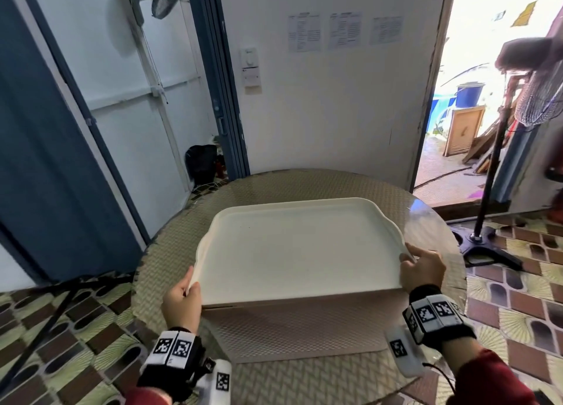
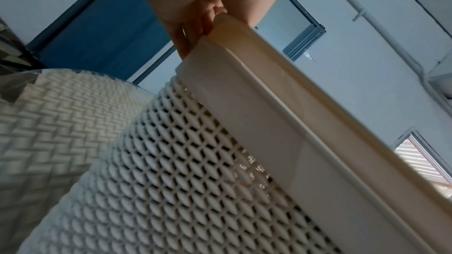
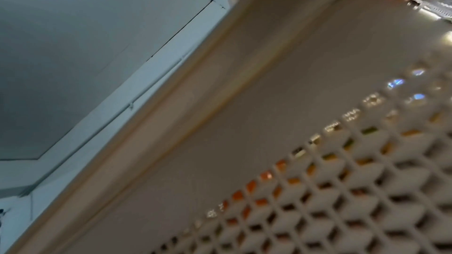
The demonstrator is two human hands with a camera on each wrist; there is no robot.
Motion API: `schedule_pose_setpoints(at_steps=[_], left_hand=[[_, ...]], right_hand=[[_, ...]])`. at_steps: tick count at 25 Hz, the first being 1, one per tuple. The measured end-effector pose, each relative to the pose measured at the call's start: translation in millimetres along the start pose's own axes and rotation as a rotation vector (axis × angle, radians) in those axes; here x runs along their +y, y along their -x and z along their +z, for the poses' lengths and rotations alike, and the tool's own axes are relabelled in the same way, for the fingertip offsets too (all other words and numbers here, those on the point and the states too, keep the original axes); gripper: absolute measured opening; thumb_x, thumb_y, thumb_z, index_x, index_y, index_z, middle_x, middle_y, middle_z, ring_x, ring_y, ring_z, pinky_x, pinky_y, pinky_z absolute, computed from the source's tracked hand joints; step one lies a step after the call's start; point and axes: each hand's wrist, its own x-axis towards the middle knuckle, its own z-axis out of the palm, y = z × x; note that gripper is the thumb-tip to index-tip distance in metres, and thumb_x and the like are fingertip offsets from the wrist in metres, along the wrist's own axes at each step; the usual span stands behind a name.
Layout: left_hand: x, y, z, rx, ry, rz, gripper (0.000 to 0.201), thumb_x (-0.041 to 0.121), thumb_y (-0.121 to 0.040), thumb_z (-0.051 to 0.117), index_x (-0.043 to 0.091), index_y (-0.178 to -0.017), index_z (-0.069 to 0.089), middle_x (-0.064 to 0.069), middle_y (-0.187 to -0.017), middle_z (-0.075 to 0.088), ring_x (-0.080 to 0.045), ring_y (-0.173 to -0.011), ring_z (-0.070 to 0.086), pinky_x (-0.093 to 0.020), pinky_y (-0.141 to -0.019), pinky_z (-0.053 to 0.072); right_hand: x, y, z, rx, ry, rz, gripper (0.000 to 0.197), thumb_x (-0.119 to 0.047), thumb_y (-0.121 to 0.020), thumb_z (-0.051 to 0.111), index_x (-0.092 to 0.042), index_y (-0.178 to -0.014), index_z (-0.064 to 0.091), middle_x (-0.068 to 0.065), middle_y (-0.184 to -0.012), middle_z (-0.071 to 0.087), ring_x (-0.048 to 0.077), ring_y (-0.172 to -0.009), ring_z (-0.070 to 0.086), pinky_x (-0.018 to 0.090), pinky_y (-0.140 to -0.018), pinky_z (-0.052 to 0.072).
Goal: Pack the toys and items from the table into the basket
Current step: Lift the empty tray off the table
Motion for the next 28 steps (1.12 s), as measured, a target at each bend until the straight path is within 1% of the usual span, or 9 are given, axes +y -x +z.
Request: schedule_pose_setpoints(at_steps=[3,6,7,9,12,15,18,24,28], left_hand=[[-3.5,5.4,2.9,0.011,-0.051,0.034,0.041,0.003,-0.091,0.048,0.010,-0.131,0.057,-0.015,-0.114,0.067,-0.027,-0.070,0.053,-0.034,-0.064,0.045],[-4.2,8.0,8.9,0.025,-0.056,0.049,0.045,0.002,-0.093,0.043,0.010,-0.137,0.051,-0.018,-0.131,0.057,-0.036,-0.106,0.057,-0.046,-0.091,0.047],[-5.2,7.4,10.9,0.027,-0.037,0.041,0.044,0.001,-0.093,0.043,0.010,-0.136,0.051,-0.018,-0.130,0.056,-0.036,-0.108,0.055,-0.046,-0.091,0.047],[-6.6,6.8,13.1,0.021,0.000,0.020,0.039,0.002,-0.092,0.043,0.009,-0.129,0.054,-0.018,-0.123,0.058,-0.030,-0.097,0.054,-0.040,-0.082,0.046],[-10.4,2.4,17.0,0.052,0.050,0.012,0.030,0.006,-0.092,0.047,0.009,-0.121,0.058,-0.016,-0.117,0.059,-0.027,-0.093,0.053,-0.038,-0.080,0.045],[-13.1,-4.1,23.9,0.107,0.090,-0.010,0.025,0.008,-0.092,0.051,0.012,-0.114,0.062,-0.014,-0.113,0.061,-0.029,-0.094,0.055,-0.040,-0.082,0.048],[-10.9,-22.0,34.2,0.132,0.147,-0.029,0.024,0.009,-0.091,0.053,0.011,-0.113,0.064,-0.014,-0.113,0.062,-0.031,-0.097,0.058,-0.040,-0.083,0.050],[-2.6,-73.7,71.9,0.144,0.154,-0.016,0.024,0.006,-0.090,0.053,0.008,-0.111,0.065,-0.015,-0.112,0.063,-0.030,-0.099,0.057,-0.036,-0.084,0.046],[-1.0,-121.7,107.5,0.148,0.124,-0.017,0.027,0.006,-0.089,0.053,0.008,-0.113,0.067,-0.017,-0.112,0.066,-0.035,-0.103,0.059,-0.042,-0.092,0.049]], right_hand=[[0.9,0.2,-0.8,-0.078,0.034,0.003,0.034,0.003,-0.083,0.059,-0.001,-0.116,0.065,0.027,-0.116,0.062,0.037,-0.110,0.057,0.032,-0.100,0.038],[1.5,6.3,-0.1,-0.131,0.008,0.050,0.047,-0.009,-0.085,0.053,-0.006,-0.132,0.052,0.026,-0.120,0.059,0.038,-0.113,0.054,0.037,-0.100,0.038],[0.1,9.7,-1.1,-0.151,-0.016,0.076,0.054,-0.018,-0.081,0.050,-0.007,-0.134,0.048,0.025,-0.120,0.059,0.038,-0.113,0.053,0.038,-0.099,0.038],[-0.9,17.2,-2.8,-0.166,-0.062,0.114,0.069,-0.027,-0.062,0.040,-0.009,-0.128,0.053,0.025,-0.113,0.061,0.039,-0.108,0.054,0.038,-0.095,0.040],[1.8,20.4,-1.8,-0.085,-0.166,0.143,0.065,-0.026,-0.054,0.040,-0.010,-0.114,0.062,0.018,-0.093,0.061,0.032,-0.089,0.055,0.035,-0.083,0.042],[8.5,10.8,6.1,0.000,-0.284,0.200,0.045,-0.017,-0.063,0.052,-0.004,-0.104,0.065,0.013,-0.081,0.059,0.026,-0.078,0.053,0.030,-0.073,0.039],[8.7,-0.2,20.7,0.015,-0.305,0.219,0.028,0.002,-0.075,0.055,-0.002,-0.101,0.064,0.013,-0.082,0.059,0.026,-0.079,0.053,0.031,-0.072,0.038],[-7.9,-47.3,61.2,-0.006,-0.333,0.205,0.039,-0.012,-0.065,0.054,-0.007,-0.102,0.065,0.010,-0.080,0.059,0.026,-0.078,0.053,0.030,-0.071,0.037],[-14.1,-95.1,101.9,-0.059,-0.304,0.189,0.047,0.002,-0.074,0.052,-0.017,-0.114,0.067,0.004,-0.075,0.056,0.025,-0.078,0.052,0.030,-0.076,0.041]])
